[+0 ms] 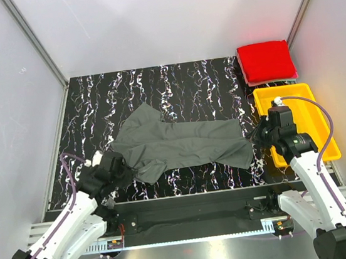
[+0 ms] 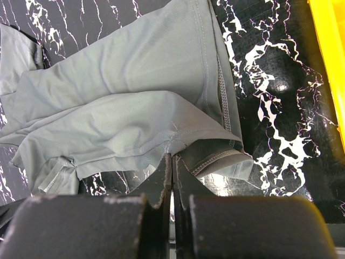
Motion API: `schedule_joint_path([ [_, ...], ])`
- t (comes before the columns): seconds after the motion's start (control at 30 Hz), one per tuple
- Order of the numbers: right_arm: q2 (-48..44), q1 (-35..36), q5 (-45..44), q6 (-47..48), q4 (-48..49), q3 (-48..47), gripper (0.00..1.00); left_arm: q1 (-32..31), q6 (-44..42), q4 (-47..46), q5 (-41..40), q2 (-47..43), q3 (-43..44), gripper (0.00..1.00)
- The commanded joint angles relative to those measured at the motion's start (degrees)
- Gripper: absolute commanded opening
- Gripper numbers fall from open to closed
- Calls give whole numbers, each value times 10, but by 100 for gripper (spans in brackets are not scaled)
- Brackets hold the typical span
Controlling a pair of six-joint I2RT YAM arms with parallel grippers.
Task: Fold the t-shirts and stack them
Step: Flatten the tshirt out
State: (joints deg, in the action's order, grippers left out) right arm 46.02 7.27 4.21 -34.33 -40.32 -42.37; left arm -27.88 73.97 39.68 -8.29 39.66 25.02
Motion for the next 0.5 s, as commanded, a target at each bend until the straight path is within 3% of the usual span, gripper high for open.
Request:
schedule_joint_path([
  [0.0,-7,-1,10,8,17,-13,0,-2,54,69,-73,33,51,42],
  [0.13,-4,-1,10,8,19,-11,0,-2,36,70,-95,60,64,44],
  [0.47,8,0,6,12,23,-16,0,-2,20,-38,-59,74,17,43],
])
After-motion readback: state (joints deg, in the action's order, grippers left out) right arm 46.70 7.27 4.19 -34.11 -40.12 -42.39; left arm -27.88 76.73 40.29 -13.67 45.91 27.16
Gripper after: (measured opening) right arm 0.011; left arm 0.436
